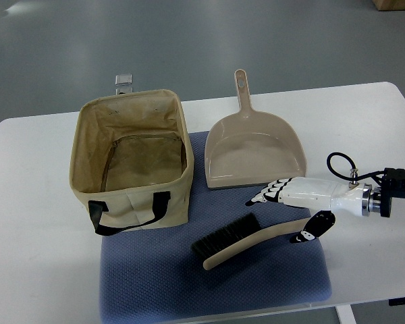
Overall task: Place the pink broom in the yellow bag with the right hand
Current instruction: 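Lower the right hand to the beige brush handle and grasp it, then lift the brush with the right hand up over the dustpan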
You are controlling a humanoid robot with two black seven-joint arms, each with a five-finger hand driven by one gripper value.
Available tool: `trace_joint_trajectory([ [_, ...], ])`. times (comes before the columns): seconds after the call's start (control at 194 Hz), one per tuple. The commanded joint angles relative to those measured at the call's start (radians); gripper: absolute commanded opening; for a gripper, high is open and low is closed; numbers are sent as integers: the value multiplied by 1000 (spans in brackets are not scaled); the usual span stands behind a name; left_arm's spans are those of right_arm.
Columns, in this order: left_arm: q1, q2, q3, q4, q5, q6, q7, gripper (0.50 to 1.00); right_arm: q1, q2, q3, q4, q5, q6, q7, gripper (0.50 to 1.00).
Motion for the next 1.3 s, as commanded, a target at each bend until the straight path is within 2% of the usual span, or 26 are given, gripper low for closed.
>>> trace_joint_trajectory([
  [0.0, 1, 0, 0, 0, 0, 0, 0, 1000, 1, -12, -24, -2, -24, -34, -17, 862],
  [0.238, 0, 0, 0, 0, 0, 0, 0, 1000, 0, -18, -38, -3, -68, -68, -60, 762],
  [0.548, 0, 0, 0, 0, 0, 0, 0, 1000, 0, -19, -62, -3, -117, -75, -82, 748],
  [0.744, 0, 0, 0, 0, 0, 0, 0, 1000, 0, -19, -78, -5, -129, -95, -106, 719],
  [0.873, 0, 0, 0, 0, 0, 0, 0, 1000, 0, -18, -81, -5, -132, -103, -110, 656],
  [1.075, 0, 0, 0, 0, 0, 0, 0, 1000, 0, -18, -82, -8, -146, -109, -110, 613],
  [1.121, 0, 0, 0, 0, 0, 0, 0, 1000, 0, -18, -82, -10, -146, -109, -110, 586],
  [1.199, 0, 0, 0, 0, 0, 0, 0, 1000, 0, -18, -82, -11, -146, -109, -110, 500],
  [1.297, 0, 0, 0, 0, 0, 0, 0, 1000, 1, -19, -81, -11, -146, -120, -110, 500],
])
